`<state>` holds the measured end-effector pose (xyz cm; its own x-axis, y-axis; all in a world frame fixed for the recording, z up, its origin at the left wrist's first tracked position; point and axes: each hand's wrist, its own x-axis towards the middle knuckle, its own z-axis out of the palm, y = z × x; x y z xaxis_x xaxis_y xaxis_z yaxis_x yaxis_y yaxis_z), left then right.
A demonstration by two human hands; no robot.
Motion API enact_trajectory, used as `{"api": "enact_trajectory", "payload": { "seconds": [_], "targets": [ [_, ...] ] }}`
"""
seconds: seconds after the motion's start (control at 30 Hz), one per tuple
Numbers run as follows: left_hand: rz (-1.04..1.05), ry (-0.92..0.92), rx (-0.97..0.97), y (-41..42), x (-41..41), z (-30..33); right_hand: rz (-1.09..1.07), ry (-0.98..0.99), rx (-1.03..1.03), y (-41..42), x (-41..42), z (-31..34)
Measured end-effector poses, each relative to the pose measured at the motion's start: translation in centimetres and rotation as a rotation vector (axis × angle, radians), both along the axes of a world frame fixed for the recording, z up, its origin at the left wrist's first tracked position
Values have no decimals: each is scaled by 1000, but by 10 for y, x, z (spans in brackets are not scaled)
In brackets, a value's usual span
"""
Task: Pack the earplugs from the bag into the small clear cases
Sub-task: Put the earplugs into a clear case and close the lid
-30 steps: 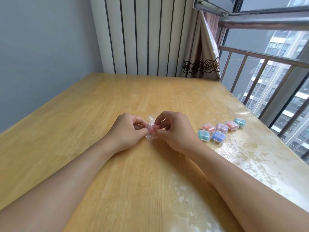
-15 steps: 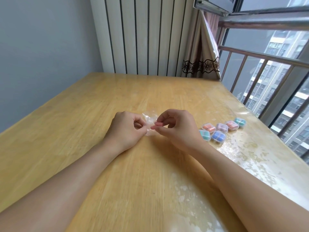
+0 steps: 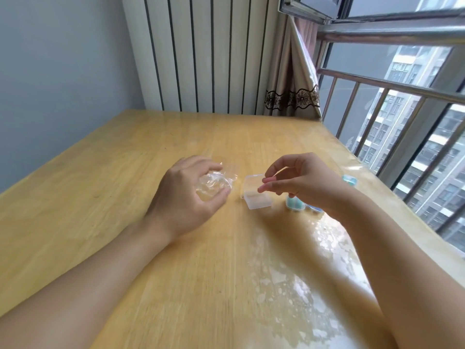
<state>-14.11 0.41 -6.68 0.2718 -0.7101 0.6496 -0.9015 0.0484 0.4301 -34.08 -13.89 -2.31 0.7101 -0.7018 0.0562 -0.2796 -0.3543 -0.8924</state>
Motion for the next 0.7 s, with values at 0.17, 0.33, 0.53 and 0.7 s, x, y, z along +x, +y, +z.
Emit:
{"api": "enact_trajectory", "payload": {
  "seconds": [0.17, 0.33, 0.53, 0.7],
  "targets": [
    [-282, -121, 159, -6, -34, -7, 15, 47, -4, -6, 2, -4],
    [-212, -60, 356, -11, -24, -20, 28, 101, -120, -5, 10, -15],
    [-230, -55, 363, -13, -24, -18, 35, 197, -203, -2, 21, -24],
    [-257, -42, 358, -13, -22, -18, 44, 310, -293, 4, 25, -26]
  ]
}}
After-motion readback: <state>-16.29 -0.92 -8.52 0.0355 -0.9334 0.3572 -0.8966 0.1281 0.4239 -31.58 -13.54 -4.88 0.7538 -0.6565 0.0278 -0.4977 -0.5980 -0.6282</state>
